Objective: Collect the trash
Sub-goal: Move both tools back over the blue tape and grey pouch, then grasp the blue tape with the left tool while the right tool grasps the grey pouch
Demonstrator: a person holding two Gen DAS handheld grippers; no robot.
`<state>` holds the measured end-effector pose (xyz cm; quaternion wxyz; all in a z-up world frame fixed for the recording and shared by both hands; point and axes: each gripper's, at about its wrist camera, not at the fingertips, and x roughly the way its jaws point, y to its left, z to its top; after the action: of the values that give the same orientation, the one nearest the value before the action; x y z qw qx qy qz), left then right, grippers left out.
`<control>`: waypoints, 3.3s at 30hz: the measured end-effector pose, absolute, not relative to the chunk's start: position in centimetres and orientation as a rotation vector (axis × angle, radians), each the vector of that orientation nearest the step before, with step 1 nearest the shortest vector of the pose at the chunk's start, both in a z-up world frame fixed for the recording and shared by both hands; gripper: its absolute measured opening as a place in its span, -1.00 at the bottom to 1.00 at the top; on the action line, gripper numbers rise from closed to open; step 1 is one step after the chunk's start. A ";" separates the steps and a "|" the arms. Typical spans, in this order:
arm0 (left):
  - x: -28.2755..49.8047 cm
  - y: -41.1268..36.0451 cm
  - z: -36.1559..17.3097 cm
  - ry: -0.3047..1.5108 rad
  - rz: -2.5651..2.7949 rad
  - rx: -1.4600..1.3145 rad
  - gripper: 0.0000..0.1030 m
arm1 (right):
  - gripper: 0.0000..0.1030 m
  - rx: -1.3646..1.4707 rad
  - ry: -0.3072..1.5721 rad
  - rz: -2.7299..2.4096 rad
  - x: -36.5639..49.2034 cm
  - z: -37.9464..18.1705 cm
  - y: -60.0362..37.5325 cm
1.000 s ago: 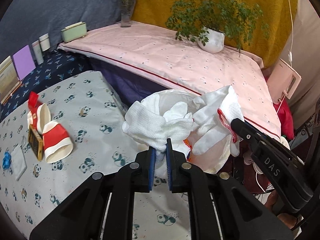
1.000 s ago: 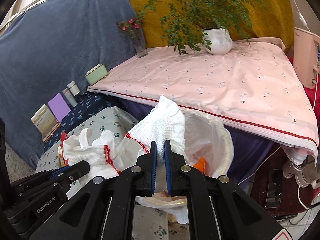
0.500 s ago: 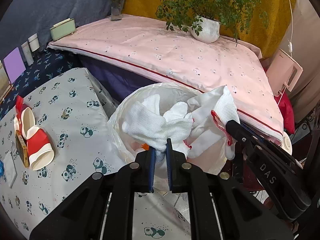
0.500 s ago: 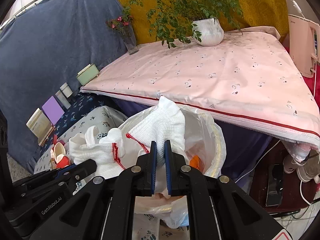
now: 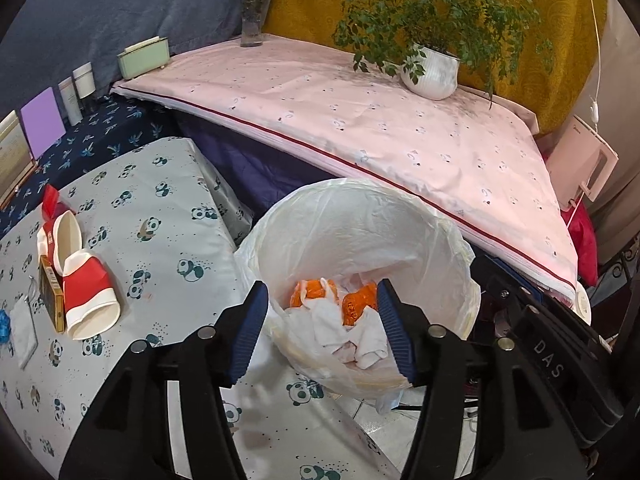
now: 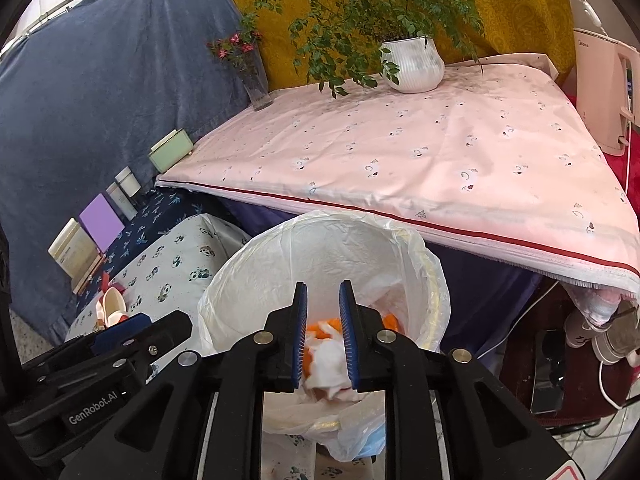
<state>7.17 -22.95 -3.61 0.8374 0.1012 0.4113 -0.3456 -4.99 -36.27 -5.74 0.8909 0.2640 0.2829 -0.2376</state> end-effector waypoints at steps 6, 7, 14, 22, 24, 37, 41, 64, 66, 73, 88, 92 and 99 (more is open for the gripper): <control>7.4 -21.6 -3.6 0.875 -0.707 0.197 0.05 | -0.64 0.532 0.588 -0.481 -4.7 -5.2 -35.4; 7.5 -21.4 -3.6 0.876 -0.703 0.194 0.05 | -0.63 0.530 0.588 -0.479 -4.7 -5.2 -35.3; 8.0 -19.2 -3.3 0.875 -0.671 0.169 0.05 | -0.51 0.502 0.590 -0.461 -4.0 -4.5 -33.5; 8.8 -15.7 -3.3 0.879 -0.622 0.126 0.05 | -0.42 0.462 0.601 -0.424 -2.7 -3.8 -30.8; 9.2 -14.5 -3.4 0.881 -0.607 0.111 0.05 | -0.36 0.450 0.604 -0.414 -2.3 -3.6 -30.0; 11.6 -5.8 -3.9 0.897 -0.469 -0.003 0.08 | -0.15 0.371 0.639 -0.300 1.3 -3.1 -23.4; 12.4 -3.0 -4.0 0.895 -0.418 -0.037 0.16 | -0.09 0.345 0.652 -0.263 2.5 -3.0 -21.1; 15.5 14.0 -7.1 0.902 -0.129 -0.169 0.21 | -0.09 0.186 0.785 -0.003 10.0 -5.3 -5.4; 16.0 15.3 -7.5 0.907 -0.101 -0.165 0.30 | -0.09 0.174 0.799 0.017 10.7 -5.8 -4.1; 18.3 18.6 -8.2 0.904 -0.049 -0.139 0.47 | 0.01 0.129 0.844 0.069 13.8 -7.5 0.3; 24.7 20.3 -11.0 0.934 -0.059 -0.133 0.62 | 0.08 0.053 0.943 0.120 20.9 -11.9 5.3; 26.0 20.3 -11.8 0.942 -0.065 -0.133 0.62 | 0.05 0.048 0.965 0.123 22.0 -13.0 5.4; 27.6 19.6 -13.4 0.988 -0.105 -0.145 0.09 | -0.19 0.012 0.955 0.120 22.7 -13.6 5.9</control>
<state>27.62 19.60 -13.39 0.8766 -0.0696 0.4735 -0.0504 22.75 5.86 -13.59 0.8864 0.0059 0.4593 0.0576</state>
